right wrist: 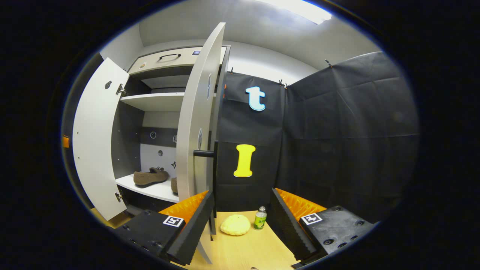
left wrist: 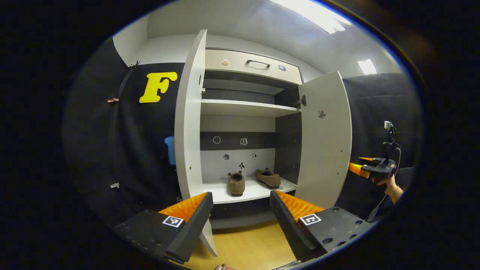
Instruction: Grab one shoe with the right hand and put it into the shoe cabinet, grab the other shoe with the left hand and put it into the shoe cabinet; then close the right door with the right hand and the left door with the left hand.
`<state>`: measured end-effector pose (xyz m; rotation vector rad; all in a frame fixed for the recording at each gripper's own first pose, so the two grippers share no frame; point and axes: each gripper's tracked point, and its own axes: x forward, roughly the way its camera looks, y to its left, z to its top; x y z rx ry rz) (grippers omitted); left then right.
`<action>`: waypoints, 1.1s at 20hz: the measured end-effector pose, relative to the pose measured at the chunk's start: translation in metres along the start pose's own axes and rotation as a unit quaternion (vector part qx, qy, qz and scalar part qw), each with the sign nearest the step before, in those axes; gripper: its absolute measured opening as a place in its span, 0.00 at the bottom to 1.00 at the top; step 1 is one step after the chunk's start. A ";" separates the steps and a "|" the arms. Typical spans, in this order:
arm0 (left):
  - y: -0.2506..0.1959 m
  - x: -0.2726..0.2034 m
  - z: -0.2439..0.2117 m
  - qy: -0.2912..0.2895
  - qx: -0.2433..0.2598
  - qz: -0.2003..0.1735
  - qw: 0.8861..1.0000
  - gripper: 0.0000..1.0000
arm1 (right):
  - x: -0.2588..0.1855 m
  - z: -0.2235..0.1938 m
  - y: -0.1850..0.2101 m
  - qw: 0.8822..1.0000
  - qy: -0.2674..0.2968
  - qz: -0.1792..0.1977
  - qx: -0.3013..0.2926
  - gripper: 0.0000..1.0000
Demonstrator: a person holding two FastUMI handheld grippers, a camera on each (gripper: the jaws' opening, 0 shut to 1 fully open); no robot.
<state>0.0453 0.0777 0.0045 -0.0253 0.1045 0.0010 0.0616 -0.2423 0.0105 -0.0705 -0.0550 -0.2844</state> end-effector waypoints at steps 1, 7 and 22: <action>0.003 -0.002 0.002 -0.001 0.004 0.005 1.000 0.96 | 0.005 -0.003 0.000 1.000 0.001 0.002 -0.004 0.97; 0.032 -0.017 0.011 -0.006 0.020 0.046 0.999 0.96 | 0.008 -0.003 0.028 0.999 0.002 0.040 -0.018 0.94; 0.128 -0.044 -0.007 0.003 0.004 0.165 0.986 0.96 | 0.073 -0.014 0.228 0.984 -0.015 0.178 -0.015 0.95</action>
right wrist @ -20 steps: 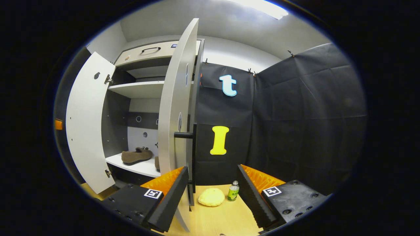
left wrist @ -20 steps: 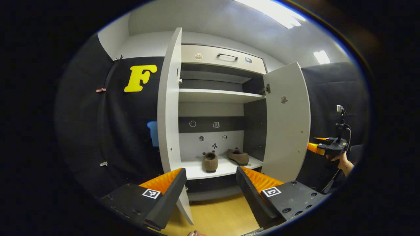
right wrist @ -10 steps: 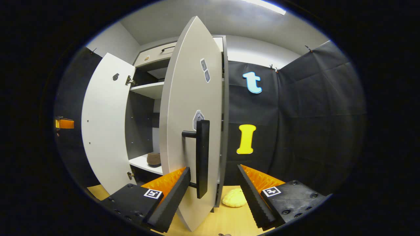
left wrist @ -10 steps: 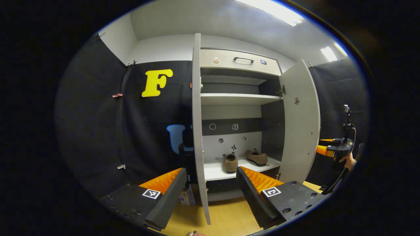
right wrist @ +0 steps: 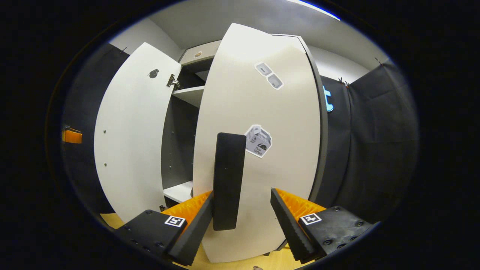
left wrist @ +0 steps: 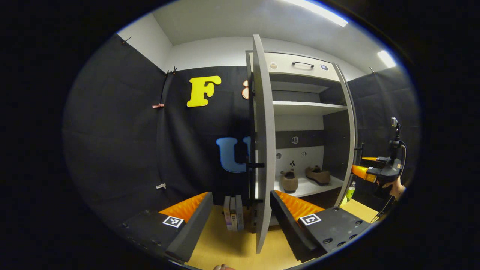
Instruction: Grab one shoe with the right hand and put it into the shoe cabinet, grab the other shoe with the left hand and put it into the shoe cabinet; then close the right door with the right hand and the left door with the left hand.
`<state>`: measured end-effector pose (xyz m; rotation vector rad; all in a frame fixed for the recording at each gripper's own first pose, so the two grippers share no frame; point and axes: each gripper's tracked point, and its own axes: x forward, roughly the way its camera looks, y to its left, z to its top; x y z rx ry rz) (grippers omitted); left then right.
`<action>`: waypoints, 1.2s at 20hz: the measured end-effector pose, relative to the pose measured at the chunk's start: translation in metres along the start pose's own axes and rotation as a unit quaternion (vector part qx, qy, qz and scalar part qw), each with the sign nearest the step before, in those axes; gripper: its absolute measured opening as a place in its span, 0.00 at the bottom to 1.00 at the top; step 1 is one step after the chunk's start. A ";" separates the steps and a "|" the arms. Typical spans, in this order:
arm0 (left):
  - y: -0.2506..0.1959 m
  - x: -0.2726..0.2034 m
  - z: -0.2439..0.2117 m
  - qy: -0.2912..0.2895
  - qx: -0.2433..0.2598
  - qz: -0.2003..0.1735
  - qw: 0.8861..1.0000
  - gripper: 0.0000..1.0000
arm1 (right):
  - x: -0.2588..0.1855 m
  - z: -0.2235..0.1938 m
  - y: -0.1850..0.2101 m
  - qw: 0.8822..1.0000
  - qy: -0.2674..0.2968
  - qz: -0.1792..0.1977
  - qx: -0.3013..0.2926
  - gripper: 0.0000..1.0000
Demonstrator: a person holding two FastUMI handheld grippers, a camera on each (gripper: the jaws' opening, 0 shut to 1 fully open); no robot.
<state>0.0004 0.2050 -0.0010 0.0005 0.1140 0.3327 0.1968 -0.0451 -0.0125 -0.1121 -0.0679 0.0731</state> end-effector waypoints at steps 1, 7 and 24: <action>0.003 0.004 0.000 -0.001 -0.003 -0.001 1.000 0.96 | 0.007 0.000 0.004 1.000 -0.005 -0.007 -0.012 0.95; 0.008 0.037 -0.003 -0.008 -0.027 -0.018 0.999 0.97 | 0.043 0.000 0.014 0.998 -0.019 -0.044 -0.041 0.95; -0.058 0.075 -0.010 -0.008 -0.053 -0.132 0.990 0.94 | -0.005 0.012 0.001 0.998 -0.023 -0.054 -0.007 0.97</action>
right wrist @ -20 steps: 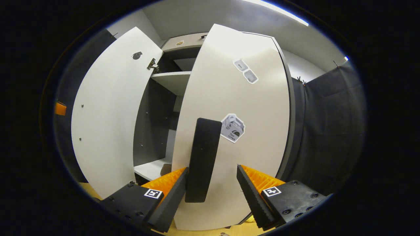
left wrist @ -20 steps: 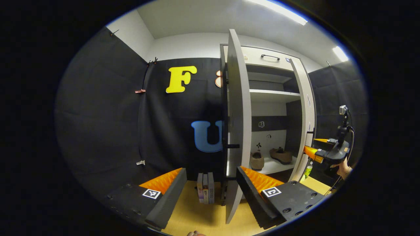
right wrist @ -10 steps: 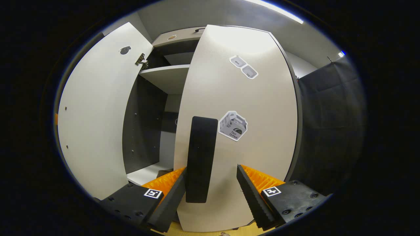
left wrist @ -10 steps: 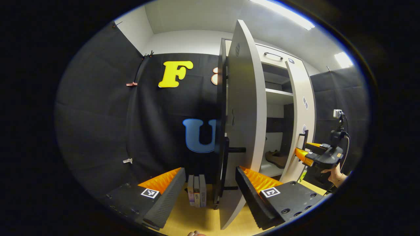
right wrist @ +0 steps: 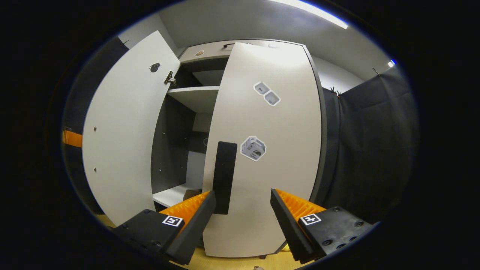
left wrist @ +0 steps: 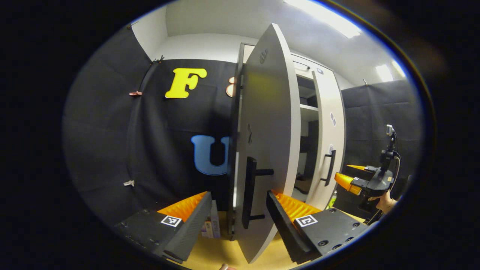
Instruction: Grab one shoe with the right hand and put it into the shoe cabinet, grab the other shoe with the left hand and put it into the shoe cabinet; then close the right door with the right hand and the left door with the left hand.
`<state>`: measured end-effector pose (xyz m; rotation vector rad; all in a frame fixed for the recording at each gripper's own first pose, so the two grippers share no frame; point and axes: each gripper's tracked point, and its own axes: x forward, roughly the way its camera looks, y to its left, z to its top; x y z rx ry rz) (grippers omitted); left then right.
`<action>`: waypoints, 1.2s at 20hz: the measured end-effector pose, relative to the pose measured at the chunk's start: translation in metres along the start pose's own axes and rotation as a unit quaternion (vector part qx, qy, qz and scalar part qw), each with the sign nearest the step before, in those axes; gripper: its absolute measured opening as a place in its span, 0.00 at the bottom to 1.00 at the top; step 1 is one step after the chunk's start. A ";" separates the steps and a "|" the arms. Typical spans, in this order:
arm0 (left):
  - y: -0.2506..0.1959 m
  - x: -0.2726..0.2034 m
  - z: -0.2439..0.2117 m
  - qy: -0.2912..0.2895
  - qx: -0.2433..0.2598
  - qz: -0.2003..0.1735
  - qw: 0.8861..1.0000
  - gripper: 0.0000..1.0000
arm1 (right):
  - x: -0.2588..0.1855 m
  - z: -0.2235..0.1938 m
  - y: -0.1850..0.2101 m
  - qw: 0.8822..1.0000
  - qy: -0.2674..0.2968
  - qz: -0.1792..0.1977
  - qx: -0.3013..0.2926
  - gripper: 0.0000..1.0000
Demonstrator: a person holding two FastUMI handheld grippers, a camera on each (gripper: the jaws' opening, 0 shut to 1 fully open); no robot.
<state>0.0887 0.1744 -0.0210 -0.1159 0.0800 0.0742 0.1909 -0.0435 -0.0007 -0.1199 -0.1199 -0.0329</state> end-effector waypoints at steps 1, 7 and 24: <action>-0.009 0.003 -0.001 -0.002 -0.005 -0.014 1.000 0.94 | -0.002 0.002 -0.006 1.000 -0.002 -0.005 0.005 0.98; -0.028 0.033 0.002 -0.009 -0.005 -0.010 1.000 0.94 | -0.007 0.000 -0.031 1.000 0.001 -0.012 0.020 0.97; -0.115 0.086 0.007 -0.021 -0.022 -0.043 0.999 0.95 | 0.007 0.012 -0.053 0.998 -0.025 0.044 0.026 0.97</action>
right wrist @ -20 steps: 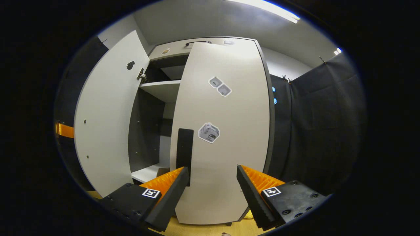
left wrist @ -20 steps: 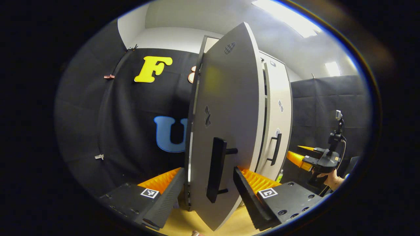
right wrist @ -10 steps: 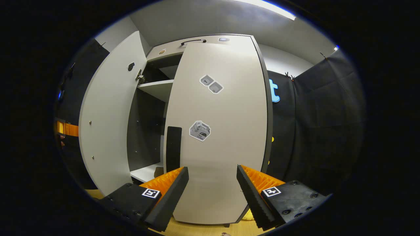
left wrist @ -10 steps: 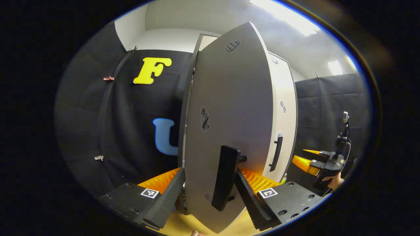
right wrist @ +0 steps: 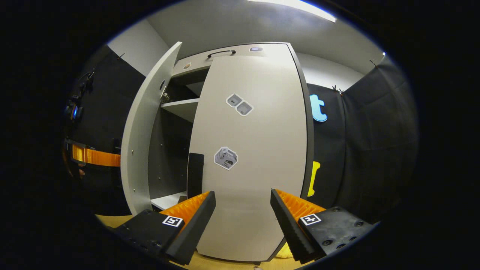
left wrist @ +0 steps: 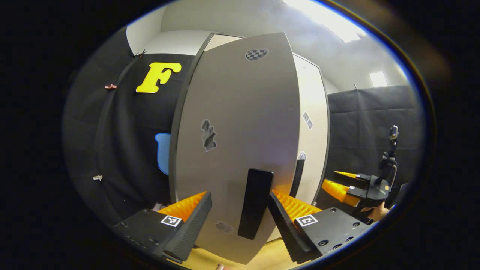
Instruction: Grab one shoe with the right hand and put it into the shoe cabinet, grab the other shoe with the left hand and put it into the shoe cabinet; then close the right door with the right hand and the left door with the left hand.
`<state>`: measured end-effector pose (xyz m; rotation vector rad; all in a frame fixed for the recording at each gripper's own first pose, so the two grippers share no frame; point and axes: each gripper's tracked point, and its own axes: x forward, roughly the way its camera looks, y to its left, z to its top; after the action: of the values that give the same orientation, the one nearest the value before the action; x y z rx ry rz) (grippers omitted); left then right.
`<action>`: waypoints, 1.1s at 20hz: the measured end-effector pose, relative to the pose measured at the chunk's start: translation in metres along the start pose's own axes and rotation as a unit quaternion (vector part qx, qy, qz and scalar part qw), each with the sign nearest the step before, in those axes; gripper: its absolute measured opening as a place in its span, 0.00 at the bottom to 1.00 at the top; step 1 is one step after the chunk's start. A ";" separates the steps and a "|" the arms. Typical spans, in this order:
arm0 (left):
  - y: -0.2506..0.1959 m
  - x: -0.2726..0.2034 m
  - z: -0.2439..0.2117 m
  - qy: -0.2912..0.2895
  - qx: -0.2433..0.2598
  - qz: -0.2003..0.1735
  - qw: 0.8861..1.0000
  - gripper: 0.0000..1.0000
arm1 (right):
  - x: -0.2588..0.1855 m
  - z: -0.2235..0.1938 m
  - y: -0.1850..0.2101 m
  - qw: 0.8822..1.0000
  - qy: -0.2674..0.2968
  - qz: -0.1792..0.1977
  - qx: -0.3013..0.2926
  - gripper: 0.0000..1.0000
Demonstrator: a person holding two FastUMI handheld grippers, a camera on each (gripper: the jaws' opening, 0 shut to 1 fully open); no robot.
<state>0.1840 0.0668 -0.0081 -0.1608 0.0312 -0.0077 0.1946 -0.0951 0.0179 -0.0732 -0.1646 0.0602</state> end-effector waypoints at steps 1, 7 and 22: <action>-0.001 -0.004 0.001 -0.002 0.000 0.002 1.000 0.95 | -0.003 0.000 -0.003 1.000 0.001 -0.001 0.002 0.97; -0.009 -0.039 0.002 -0.001 0.023 0.013 1.000 0.94 | -0.030 0.003 0.002 1.000 0.008 -0.008 0.007 0.97; -0.019 -0.096 -0.007 0.019 0.014 -0.017 1.000 0.95 | -0.095 0.013 0.040 0.999 0.032 -0.012 -0.006 0.97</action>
<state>0.0883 0.0479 -0.0086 -0.1333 0.0663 -0.0455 0.0966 -0.0604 0.0117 -0.0860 -0.1028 0.0336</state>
